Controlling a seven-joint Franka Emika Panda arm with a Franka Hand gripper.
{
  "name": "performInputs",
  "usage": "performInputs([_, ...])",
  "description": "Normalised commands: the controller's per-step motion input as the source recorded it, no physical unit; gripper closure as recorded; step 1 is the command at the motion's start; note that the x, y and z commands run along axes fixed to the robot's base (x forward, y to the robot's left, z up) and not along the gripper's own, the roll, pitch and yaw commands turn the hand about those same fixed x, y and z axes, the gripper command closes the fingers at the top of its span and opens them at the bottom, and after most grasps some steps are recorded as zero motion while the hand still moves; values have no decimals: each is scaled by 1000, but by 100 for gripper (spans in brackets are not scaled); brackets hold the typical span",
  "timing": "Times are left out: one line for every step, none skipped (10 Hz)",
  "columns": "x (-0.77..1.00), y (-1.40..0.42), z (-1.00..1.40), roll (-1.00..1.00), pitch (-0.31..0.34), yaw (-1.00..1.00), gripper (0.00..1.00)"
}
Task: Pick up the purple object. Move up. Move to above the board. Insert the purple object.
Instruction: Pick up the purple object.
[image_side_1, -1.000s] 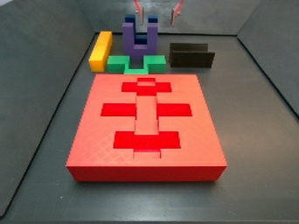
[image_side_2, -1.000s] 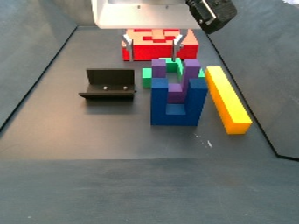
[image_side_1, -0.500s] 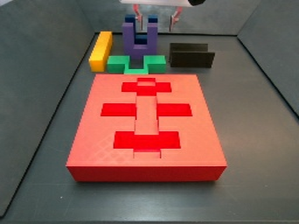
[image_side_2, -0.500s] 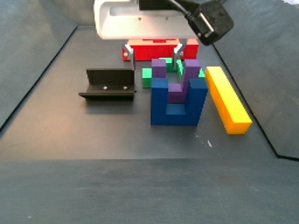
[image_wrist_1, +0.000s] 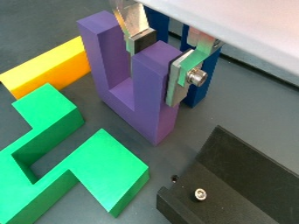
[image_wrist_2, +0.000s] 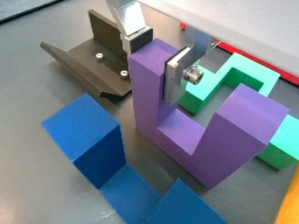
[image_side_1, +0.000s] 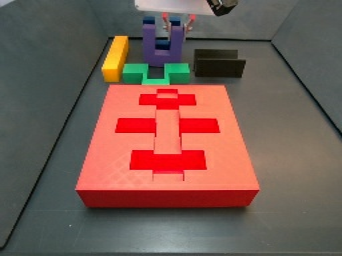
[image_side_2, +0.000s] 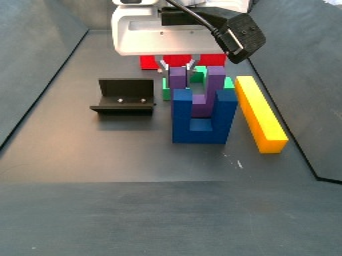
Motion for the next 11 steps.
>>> performInputs([0,0,0,0,0,0,100])
performInputs([0,0,0,0,0,0,100])
performInputs([0,0,0,0,0,0,100])
performInputs([0,0,0,0,0,0,100])
performInputs([0,0,0,0,0,0,100])
performInputs([0,0,0,0,0,0,100])
performInputs([0,0,0,0,0,0,100])
performInputs([0,0,0,0,0,0,100])
performInputs([0,0,0,0,0,0,100])
performInputs([0,0,0,0,0,0,100])
performInputs([0,0,0,0,0,0,100])
